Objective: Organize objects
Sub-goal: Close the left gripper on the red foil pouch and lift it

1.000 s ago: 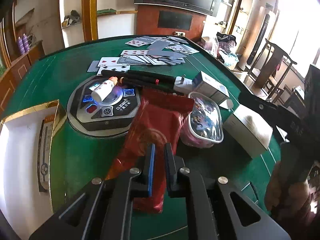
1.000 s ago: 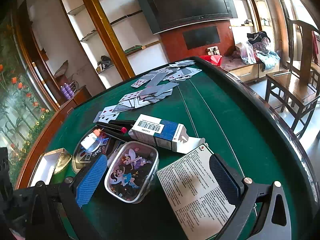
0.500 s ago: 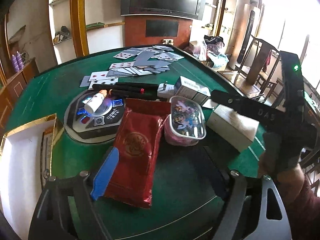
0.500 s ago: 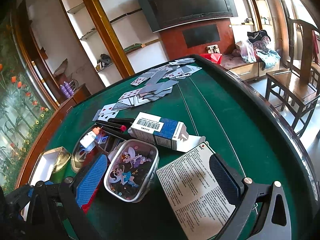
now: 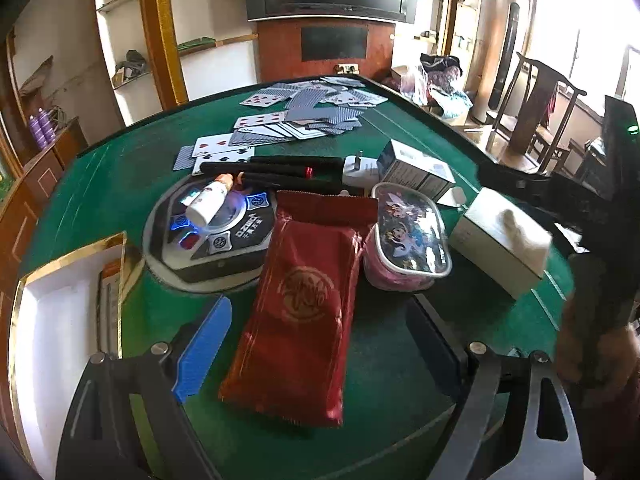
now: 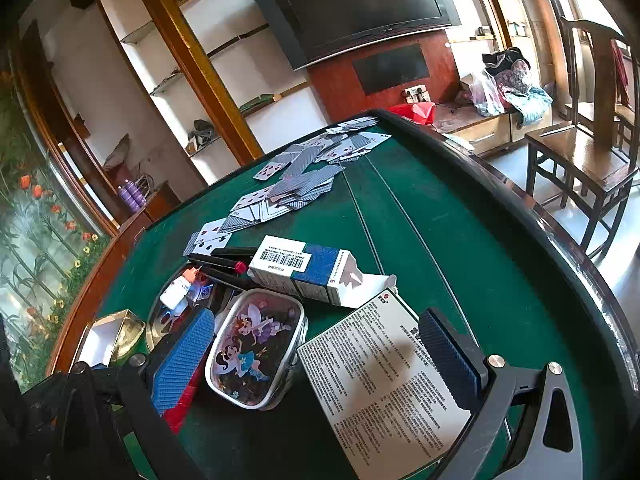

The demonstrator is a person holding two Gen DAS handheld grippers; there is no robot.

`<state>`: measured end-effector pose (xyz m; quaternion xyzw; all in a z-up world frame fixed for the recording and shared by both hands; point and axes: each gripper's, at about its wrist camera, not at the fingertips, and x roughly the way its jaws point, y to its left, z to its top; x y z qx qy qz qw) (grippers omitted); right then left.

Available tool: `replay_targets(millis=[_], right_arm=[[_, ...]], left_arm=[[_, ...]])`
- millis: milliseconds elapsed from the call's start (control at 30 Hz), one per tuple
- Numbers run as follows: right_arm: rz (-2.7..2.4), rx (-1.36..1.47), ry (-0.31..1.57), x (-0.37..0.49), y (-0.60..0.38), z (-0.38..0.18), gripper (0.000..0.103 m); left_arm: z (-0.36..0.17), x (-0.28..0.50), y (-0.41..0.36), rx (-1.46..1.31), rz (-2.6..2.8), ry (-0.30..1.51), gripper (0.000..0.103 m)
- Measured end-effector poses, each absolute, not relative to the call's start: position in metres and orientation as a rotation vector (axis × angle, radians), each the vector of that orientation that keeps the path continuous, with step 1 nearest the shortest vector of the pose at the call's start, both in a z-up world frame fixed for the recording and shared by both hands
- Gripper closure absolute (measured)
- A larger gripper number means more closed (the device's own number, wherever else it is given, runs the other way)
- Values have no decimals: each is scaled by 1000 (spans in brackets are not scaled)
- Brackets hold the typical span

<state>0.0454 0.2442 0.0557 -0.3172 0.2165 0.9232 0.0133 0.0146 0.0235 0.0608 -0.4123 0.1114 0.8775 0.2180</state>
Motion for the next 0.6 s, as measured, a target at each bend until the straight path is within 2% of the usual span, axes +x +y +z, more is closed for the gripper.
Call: replay_targets(millis=[167, 333, 467, 500, 567, 600], right_arm=[[2865, -996, 685, 45, 246, 54, 0], [2870, -998, 686, 45, 247, 54, 0], [2864, -995, 678, 46, 248, 53, 0], [2862, -994, 682, 46, 249, 53, 0], [2856, -996, 687, 45, 250, 52, 0], [2853, -998, 687, 45, 250, 52, 0]], left_arm=[[38, 5, 40, -1169, 2431, 472, 15], [20, -10, 53, -1201, 2387, 543, 15], [10, -22, 58, -1243, 2377, 519, 17], [8, -22, 57, -1252, 2364, 491, 20], [11, -20, 53, -1244, 2384, 461, 48], [13, -19, 50, -1249, 2380, 433, 50]])
